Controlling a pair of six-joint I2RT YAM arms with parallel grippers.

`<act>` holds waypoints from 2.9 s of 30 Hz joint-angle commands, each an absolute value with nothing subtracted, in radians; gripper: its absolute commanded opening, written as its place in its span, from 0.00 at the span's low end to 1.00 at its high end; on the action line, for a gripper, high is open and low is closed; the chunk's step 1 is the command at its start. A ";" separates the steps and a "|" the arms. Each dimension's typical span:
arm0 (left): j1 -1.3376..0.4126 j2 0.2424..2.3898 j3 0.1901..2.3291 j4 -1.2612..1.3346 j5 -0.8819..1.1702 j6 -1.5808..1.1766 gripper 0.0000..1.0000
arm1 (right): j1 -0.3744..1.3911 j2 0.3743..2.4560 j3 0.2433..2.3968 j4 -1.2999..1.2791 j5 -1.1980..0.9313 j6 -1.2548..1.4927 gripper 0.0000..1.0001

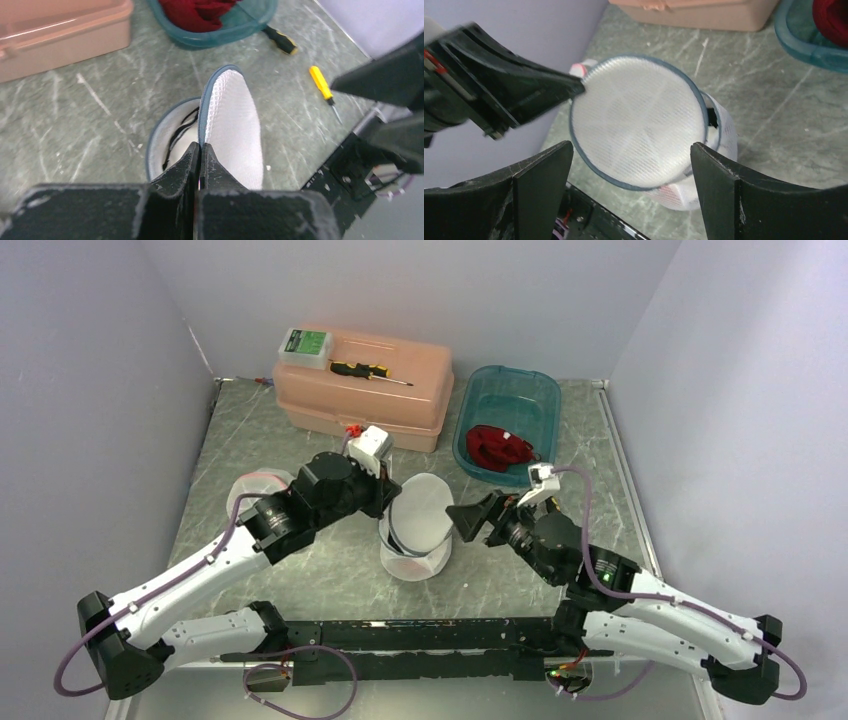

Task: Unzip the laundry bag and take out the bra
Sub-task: Unzip the laundry bag at the center of the board.

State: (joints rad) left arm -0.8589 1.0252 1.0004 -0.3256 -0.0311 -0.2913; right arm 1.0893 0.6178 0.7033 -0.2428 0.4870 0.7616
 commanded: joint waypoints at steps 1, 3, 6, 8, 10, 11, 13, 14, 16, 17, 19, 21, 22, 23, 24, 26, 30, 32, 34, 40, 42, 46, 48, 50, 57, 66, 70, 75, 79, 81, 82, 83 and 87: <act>-0.862 1.011 0.960 -0.323 -0.267 -0.403 0.03 | 1.090 0.585 0.625 -0.243 0.475 0.776 0.90; -0.863 0.994 0.912 -0.311 -0.335 -0.455 0.03 | 1.090 0.550 0.537 -0.228 0.453 0.832 0.89; -0.861 0.980 0.842 -0.270 -0.362 -0.508 0.03 | 1.089 0.526 0.416 -0.146 0.386 0.916 0.86; -0.862 0.983 0.815 -0.252 -0.352 -0.531 0.03 | 1.086 0.535 0.364 -0.067 0.353 0.972 0.85; -0.862 0.981 0.793 -0.233 -0.345 -0.552 0.03 | 1.073 0.549 0.325 0.009 0.338 1.031 0.86; -0.862 0.976 0.780 -0.223 -0.345 -0.561 0.03 | 1.064 0.555 0.301 0.062 0.326 1.059 0.85; -0.862 0.965 0.758 -0.200 -0.338 -0.570 0.03 | 1.039 0.579 0.258 0.166 0.292 1.125 0.85; -0.861 0.959 0.751 -0.193 -0.335 -0.573 0.03 | 1.026 0.602 0.243 0.204 0.274 1.155 0.85; -0.862 0.953 0.742 -0.189 -0.336 -0.576 0.03 | 1.011 0.654 0.231 0.270 0.249 1.199 0.85; -0.862 0.950 0.739 -0.187 -0.333 -0.579 0.03 | 1.006 0.682 0.228 0.304 0.243 1.216 0.84; -0.862 0.952 0.736 -0.189 -0.331 -0.580 0.03 | 1.001 0.730 0.222 0.353 0.238 1.239 0.82; -0.862 0.953 0.734 -0.193 -0.329 -0.584 0.03 | 0.993 0.768 0.217 0.383 0.247 1.268 0.79; -0.861 0.952 0.732 -0.192 -0.326 -0.586 0.03 | 0.983 0.788 0.207 0.407 0.236 1.281 0.77; -0.862 0.951 0.729 -0.191 -0.325 -0.585 0.03 | 0.969 0.808 0.204 0.435 0.218 1.294 0.75; -0.862 0.949 0.727 -0.189 -0.326 -0.586 0.03 | 0.957 0.845 0.205 0.451 0.195 1.313 0.73; -0.863 0.944 0.720 -0.182 -0.326 -0.587 0.03 | 0.947 0.896 0.210 0.485 0.169 1.332 0.69; -0.864 0.937 0.714 -0.177 -0.323 -0.589 0.03 | 0.943 0.990 0.241 0.527 0.129 1.335 0.60; -0.865 0.932 0.714 -0.183 -0.323 -0.589 0.03 | 0.939 1.016 0.261 0.541 0.114 1.303 0.44; -0.867 0.923 0.723 -0.210 -0.333 -0.589 0.03 | 0.938 1.012 0.305 0.483 0.107 1.213 0.28; -0.869 0.789 0.728 -0.325 -0.444 -0.648 0.03 | 0.926 1.055 0.642 0.140 -0.069 0.660 0.00; -0.869 0.731 0.737 -0.367 -0.482 -0.675 0.05 | 0.926 1.110 0.746 0.035 -0.162 0.548 0.00; -0.869 0.667 0.842 -0.545 -0.557 -0.688 0.52 | 0.924 1.196 0.880 -0.074 -0.325 0.439 0.00; -0.869 0.653 0.922 -0.661 -0.624 -0.706 0.68 | 0.925 1.232 0.919 -0.076 -0.428 0.415 0.00; -0.869 0.638 0.992 -0.739 -0.674 -0.697 0.76 | 0.926 1.267 0.963 -0.099 -0.488 0.395 0.00; -0.870 0.574 1.068 -0.748 -0.737 -0.604 0.85 | 0.870 1.356 0.936 -0.048 -0.627 0.439 0.00; -0.869 0.642 0.979 -0.696 -0.620 -0.584 0.87 | 0.798 1.308 0.883 -0.264 -0.483 0.321 0.00; -0.869 0.664 0.906 -0.677 -0.577 -0.623 0.86 | 0.781 1.344 0.921 -0.413 -0.299 0.309 0.00; -0.870 0.646 0.810 -0.619 -0.522 -0.654 0.84 | 0.779 1.336 0.891 -0.437 -0.195 0.329 0.07; -0.869 0.651 0.785 -0.627 -0.517 -0.667 0.85 | 0.779 1.271 0.871 -0.445 -0.177 0.339 0.59; -0.869 0.655 0.778 -0.620 -0.499 -0.666 0.85 | 0.779 1.247 0.882 -0.477 -0.158 0.342 0.70; -0.868 0.657 0.775 -0.615 -0.484 -0.662 0.86 | 0.779 1.230 0.888 -0.490 -0.152 0.345 0.76; -0.870 0.659 0.771 -0.609 -0.476 -0.657 0.86 | 0.779 1.209 0.888 -0.502 -0.140 0.350 0.80; -0.869 0.678 0.769 -0.609 -0.448 -0.654 0.93 | 0.782 1.081 0.866 -0.516 -0.086 0.390 0.94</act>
State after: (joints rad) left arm -0.8654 0.6659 0.7719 -0.6529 -0.4923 -0.6479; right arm 0.7822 1.2034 0.8715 -0.4923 -0.1635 0.3527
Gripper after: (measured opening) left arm 0.896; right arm 0.918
